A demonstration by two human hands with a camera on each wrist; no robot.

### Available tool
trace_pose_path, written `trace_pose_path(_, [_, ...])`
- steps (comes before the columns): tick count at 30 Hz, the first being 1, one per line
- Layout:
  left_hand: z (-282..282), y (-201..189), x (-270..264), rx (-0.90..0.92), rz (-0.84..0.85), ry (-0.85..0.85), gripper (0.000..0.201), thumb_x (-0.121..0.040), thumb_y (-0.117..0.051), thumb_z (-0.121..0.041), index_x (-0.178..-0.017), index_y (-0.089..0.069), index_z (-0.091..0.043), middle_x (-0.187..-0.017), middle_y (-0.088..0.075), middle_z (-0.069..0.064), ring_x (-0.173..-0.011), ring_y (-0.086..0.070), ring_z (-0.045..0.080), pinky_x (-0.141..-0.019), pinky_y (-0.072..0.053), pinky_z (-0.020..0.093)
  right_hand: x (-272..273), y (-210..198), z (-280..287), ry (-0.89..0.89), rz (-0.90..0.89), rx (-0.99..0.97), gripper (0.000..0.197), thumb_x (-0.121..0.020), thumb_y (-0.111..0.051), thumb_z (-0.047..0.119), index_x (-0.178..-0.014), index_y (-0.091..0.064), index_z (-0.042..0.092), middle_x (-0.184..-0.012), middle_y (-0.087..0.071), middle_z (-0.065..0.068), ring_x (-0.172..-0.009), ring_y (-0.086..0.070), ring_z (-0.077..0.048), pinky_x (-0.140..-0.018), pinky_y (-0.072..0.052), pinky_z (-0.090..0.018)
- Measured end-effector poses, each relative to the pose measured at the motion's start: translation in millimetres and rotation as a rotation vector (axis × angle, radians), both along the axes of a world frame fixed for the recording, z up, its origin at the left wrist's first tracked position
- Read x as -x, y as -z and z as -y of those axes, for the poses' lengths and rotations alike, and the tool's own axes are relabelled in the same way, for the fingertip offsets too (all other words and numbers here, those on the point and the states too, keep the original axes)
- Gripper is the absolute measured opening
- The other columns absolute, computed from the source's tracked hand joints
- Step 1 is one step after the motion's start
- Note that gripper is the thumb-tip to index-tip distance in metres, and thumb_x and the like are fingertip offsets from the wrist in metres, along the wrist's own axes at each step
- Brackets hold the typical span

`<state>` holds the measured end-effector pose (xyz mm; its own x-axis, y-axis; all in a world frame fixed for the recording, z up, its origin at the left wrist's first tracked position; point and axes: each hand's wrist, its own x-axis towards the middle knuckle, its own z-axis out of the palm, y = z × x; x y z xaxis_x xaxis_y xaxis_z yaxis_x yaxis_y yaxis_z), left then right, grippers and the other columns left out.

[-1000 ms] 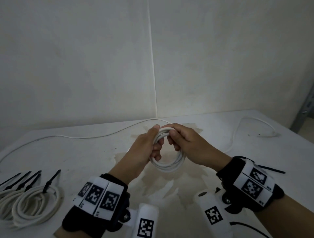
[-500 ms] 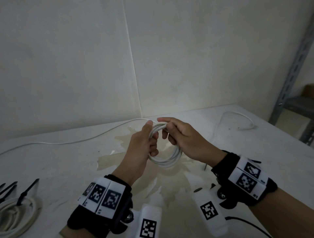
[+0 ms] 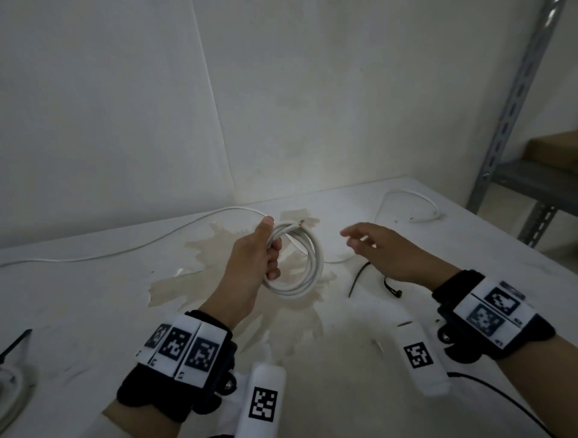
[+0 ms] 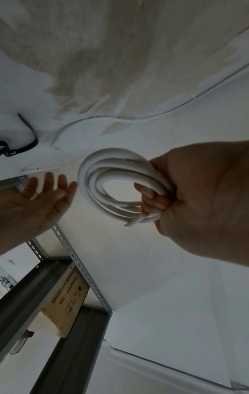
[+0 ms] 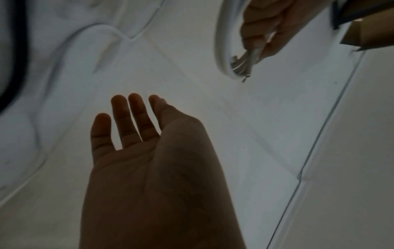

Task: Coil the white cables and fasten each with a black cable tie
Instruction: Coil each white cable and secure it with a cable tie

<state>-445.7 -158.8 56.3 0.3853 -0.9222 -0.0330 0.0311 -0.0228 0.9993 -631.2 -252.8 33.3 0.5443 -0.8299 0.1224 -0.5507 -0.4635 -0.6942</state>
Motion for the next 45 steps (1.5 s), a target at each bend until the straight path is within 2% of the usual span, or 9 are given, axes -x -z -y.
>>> trace_pose_path(3, [4,6,5,-0.011,-0.004,0.015,0.043,-0.096,-0.040,-0.034,-0.061,-0.046,-0.011,-0.038,-0.029,-0.011,-0.035,-0.026,0.006,-0.045,-0.027,0.023,29,16,12,0.077,-0.152,0.006,0.026,-0.097,-0.040,0.018,-0.120,-0.053,0.018,-0.115,-0.052,0.000,-0.094,-0.049,-0.010,-0.070,-0.036,-0.017])
trace_pose_path(5, [7,9,8,-0.020,-0.006,0.021,0.042,-0.096,-0.041,-0.035,-0.061,-0.046,-0.011,-0.039,-0.029,-0.010,-0.035,-0.026,0.006,-0.045,-0.027,0.023,44,23,19,0.112,-0.257,0.006,0.027,-0.096,-0.041,0.010,-0.120,-0.052,0.015,-0.118,-0.050,-0.004,-0.094,-0.047,-0.011,-0.079,-0.034,-0.019])
trace_pose_path(11, [14,17,11,-0.035,-0.015,0.013,0.042,-0.096,-0.041,-0.034,-0.061,-0.047,-0.012,-0.042,-0.030,-0.008,-0.035,-0.027,0.006,-0.042,-0.028,0.021,65,33,34,0.208,-0.567,-0.068,0.034,-0.091,-0.048,0.008,-0.124,-0.047,0.011,-0.126,-0.044,-0.010,-0.109,-0.047,-0.021,-0.088,-0.035,-0.023])
trace_pose_path(18, [15,18,13,-0.013,-0.013,0.025,0.041,-0.097,-0.040,-0.033,-0.062,-0.046,-0.012,-0.046,-0.029,-0.006,-0.036,-0.027,0.006,-0.042,-0.029,0.021,58,36,37,0.213,-0.679,-0.102,0.027,-0.089,-0.049,0.005,-0.116,-0.048,0.011,-0.112,-0.050,-0.008,-0.086,-0.042,-0.016,-0.053,-0.029,-0.014])
trace_pose_path(25, [14,20,0,0.001,-0.029,-0.035,0.043,-0.097,-0.039,-0.033,-0.061,-0.047,-0.011,-0.039,-0.030,-0.009,-0.035,-0.027,0.006,-0.040,-0.029,0.020,31,10,9,0.118,-0.402,-0.011,0.009,-0.093,-0.046,0.010,-0.097,-0.051,0.017,-0.096,-0.052,-0.001,-0.082,-0.048,-0.015,-0.058,-0.033,-0.013])
trace_pose_path(28, [12,20,-7,0.034,-0.017,-0.076,0.045,-0.097,-0.038,-0.033,-0.060,-0.046,-0.010,-0.037,-0.031,-0.011,-0.034,-0.028,0.005,-0.038,-0.029,0.018,3,-10,-16,0.016,-0.137,-0.012,0.009,-0.093,-0.048,0.014,-0.093,-0.054,0.020,-0.081,-0.054,0.004,-0.068,-0.049,-0.009,-0.058,-0.037,-0.019])
trace_pose_path(32, [6,18,-19,0.080,-0.003,-0.165,0.045,-0.098,-0.038,-0.031,-0.059,-0.048,-0.009,-0.037,-0.032,-0.009,-0.033,-0.028,0.005,-0.036,-0.029,0.018,-36,-27,-43,-0.078,0.062,-0.050,0.013,-0.087,-0.055,0.008,-0.095,-0.059,0.017,-0.067,-0.054,0.007,-0.047,-0.047,-0.002,-0.046,-0.037,-0.013])
trace_pose_path(39, [-11,17,-39,0.205,0.109,-0.335,0.039,-0.098,-0.039,-0.029,-0.064,-0.047,-0.013,-0.047,-0.038,-0.005,-0.035,-0.033,0.002,-0.041,-0.032,0.021,-88,-20,-64,0.034,0.192,-0.153,0.023,-0.080,-0.063,0.014,-0.097,-0.047,0.017,-0.060,-0.056,0.000,-0.042,-0.049,-0.004,-0.044,-0.038,-0.016])
trace_pose_path(45, [-25,19,-46,0.314,0.259,-0.355,0.037,-0.099,-0.038,-0.024,-0.063,-0.038,-0.015,-0.054,-0.037,-0.003,-0.043,-0.032,0.004,-0.044,-0.031,0.022,-122,-19,-76,0.055,0.286,-0.187,0.027,-0.082,-0.060,0.015,-0.097,-0.039,0.016,-0.079,-0.058,-0.009,-0.043,-0.047,-0.009,-0.039,-0.035,-0.015])
